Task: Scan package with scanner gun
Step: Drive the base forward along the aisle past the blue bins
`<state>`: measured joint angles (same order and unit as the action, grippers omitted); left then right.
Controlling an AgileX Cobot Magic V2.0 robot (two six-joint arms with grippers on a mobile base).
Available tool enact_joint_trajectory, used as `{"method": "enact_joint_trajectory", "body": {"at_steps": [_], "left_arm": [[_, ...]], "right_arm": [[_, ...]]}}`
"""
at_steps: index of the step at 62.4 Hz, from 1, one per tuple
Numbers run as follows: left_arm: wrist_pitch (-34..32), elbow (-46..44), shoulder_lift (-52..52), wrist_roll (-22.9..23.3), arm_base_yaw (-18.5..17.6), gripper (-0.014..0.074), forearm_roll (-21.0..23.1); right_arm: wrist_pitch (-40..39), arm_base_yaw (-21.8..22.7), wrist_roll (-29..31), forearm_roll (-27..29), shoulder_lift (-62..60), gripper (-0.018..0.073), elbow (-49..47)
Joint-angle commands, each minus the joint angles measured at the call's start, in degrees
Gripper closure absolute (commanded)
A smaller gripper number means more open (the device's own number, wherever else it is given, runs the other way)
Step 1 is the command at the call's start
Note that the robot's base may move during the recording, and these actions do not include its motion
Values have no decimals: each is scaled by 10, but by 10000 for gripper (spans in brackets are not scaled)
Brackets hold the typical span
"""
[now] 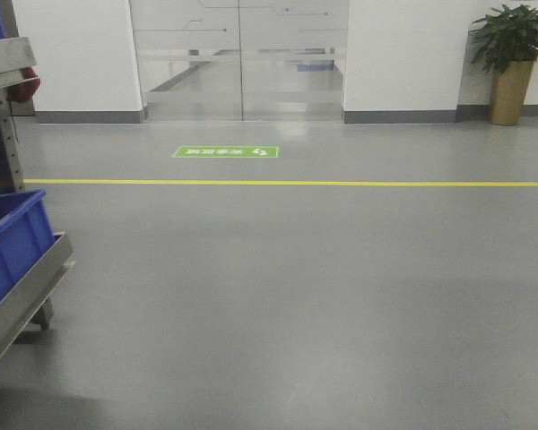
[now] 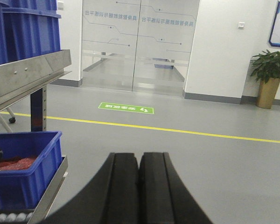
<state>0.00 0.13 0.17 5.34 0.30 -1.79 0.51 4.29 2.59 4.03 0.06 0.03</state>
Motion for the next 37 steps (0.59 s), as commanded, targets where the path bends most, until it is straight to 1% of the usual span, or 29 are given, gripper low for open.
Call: {"method": "enact_joint_trajectory", "body": {"at_steps": [1,37], "left_arm": [[-13,-1,-2,-2,0,707,-1],[-13,-1,-2,-2,0,707,-1]], "right_arm": [[-10,-3,0,0,-1,728,0],[-10,-3,0,0,-1,728,0]]}}
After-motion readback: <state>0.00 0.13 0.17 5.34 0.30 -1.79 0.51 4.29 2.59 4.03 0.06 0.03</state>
